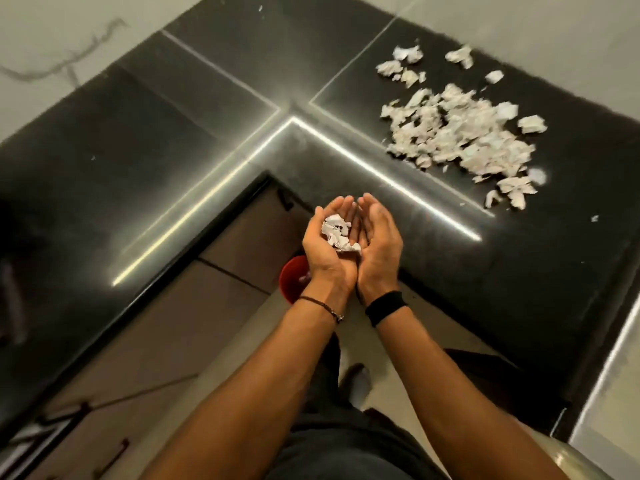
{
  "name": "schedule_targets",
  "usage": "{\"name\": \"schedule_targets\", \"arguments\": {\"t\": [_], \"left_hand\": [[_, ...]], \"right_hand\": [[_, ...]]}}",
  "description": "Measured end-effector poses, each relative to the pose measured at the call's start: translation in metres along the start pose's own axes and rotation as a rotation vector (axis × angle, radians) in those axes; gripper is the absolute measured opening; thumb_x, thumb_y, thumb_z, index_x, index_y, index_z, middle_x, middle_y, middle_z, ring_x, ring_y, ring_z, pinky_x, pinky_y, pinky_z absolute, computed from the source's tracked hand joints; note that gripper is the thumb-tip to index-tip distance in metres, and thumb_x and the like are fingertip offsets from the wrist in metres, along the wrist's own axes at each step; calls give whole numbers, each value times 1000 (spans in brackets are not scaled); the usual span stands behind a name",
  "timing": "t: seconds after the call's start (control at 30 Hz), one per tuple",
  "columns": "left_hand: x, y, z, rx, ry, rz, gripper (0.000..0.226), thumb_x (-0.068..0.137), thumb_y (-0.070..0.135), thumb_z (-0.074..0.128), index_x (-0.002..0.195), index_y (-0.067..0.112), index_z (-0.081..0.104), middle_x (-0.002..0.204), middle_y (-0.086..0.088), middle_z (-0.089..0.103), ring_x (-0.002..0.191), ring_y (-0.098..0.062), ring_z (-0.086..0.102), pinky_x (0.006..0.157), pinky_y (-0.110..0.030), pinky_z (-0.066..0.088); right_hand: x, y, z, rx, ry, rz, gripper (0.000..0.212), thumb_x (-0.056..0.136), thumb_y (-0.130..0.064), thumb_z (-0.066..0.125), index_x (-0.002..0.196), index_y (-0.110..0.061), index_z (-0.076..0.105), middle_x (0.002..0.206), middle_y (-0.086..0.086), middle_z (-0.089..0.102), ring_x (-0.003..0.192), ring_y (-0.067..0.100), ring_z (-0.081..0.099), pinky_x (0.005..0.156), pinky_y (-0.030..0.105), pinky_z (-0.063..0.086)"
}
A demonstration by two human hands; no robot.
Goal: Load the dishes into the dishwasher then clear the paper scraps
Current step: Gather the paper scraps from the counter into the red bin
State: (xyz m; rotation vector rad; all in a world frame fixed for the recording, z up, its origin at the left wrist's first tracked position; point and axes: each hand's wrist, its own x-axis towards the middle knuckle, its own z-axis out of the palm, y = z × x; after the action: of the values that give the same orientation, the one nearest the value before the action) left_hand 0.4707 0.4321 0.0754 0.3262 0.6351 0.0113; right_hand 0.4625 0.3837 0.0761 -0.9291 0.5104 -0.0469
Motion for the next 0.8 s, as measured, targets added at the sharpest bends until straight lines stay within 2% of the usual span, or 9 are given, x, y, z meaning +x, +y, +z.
{"name": "schedule_targets", "arguments": {"t": [0.2, 0.37, 0.47, 0.53, 0.6, 0.63, 0.67, 0.7, 0.8], "left_hand": [[5, 39, -85, 2, 225, 80, 35, 106, 26, 44, 101, 1, 66, 98, -16, 70, 98, -27, 67, 107, -39, 48], [61, 40, -164, 54, 419, 34, 31, 104, 24, 46, 102, 2, 68, 102, -15, 71, 110, -30, 64, 113, -41, 45], [116, 28, -218, 50, 523, -27, 36, 105, 31, 45, 102, 3, 67, 90, -14, 74, 95, -29, 67, 95, -38, 55], [157, 19, -264, 33, 592, -34, 42, 107, 37, 41, 114, 4, 67, 96, -14, 73, 97, -29, 66, 86, -38, 55], [190, 11, -305, 17, 555, -85, 45, 105, 40, 46, 132, 7, 62, 118, -15, 69, 116, -31, 64, 89, -39, 57], [206, 8, -321, 42, 509, -102, 42, 105, 38, 49, 129, 7, 63, 120, -14, 68, 117, -31, 63, 90, -37, 58], [223, 5, -341, 85, 478, -89, 35, 104, 35, 50, 121, 8, 64, 114, -14, 68, 112, -31, 64, 89, -36, 58], [239, 2, -356, 130, 442, -72, 30, 103, 32, 51, 115, 8, 65, 109, -15, 67, 108, -33, 63, 92, -39, 58], [271, 2, -387, 286, 353, -63, 31, 99, 31, 51, 114, 6, 64, 117, -20, 58, 113, -38, 56, 115, -57, 39]], "right_hand": [[-28, 84, 4, -177, -75, 218, 28, 99, -4, 57, 125, -7, 67, 124, 11, 70, 116, 19, 67, 95, 28, 54], [2, 171, -16, -295, 6, 344, 28, 98, -5, 59, 125, -8, 68, 120, 8, 72, 110, 18, 70, 97, 31, 56], [38, 236, -33, -396, 113, 391, 15, 95, -13, 65, 105, -22, 72, 108, 2, 74, 97, 15, 70, 96, 38, 57], [58, 277, -42, -451, 135, 394, 17, 91, -23, 68, 107, -20, 71, 116, 11, 72, 106, 26, 69, 102, 49, 53], [77, 315, -54, -439, 48, 448, 48, 95, -24, 62, 137, -2, 59, 140, 28, 56, 132, 37, 54, 115, 54, 39], [85, 327, -56, -445, 1, 488, 51, 102, -21, 54, 145, 6, 46, 149, 31, 45, 141, 38, 44, 120, 52, 30], [96, 346, -64, -436, 8, 492, 51, 103, -20, 50, 146, 7, 44, 149, 32, 44, 142, 39, 43, 120, 52, 29], [107, 363, -70, -391, 38, 497, 50, 99, -22, 55, 141, 4, 53, 140, 29, 56, 133, 39, 53, 115, 56, 37], [135, 411, -95, -398, 131, 493, 35, 98, -23, 59, 126, -4, 65, 116, 16, 71, 109, 33, 67, 101, 53, 53]]}}
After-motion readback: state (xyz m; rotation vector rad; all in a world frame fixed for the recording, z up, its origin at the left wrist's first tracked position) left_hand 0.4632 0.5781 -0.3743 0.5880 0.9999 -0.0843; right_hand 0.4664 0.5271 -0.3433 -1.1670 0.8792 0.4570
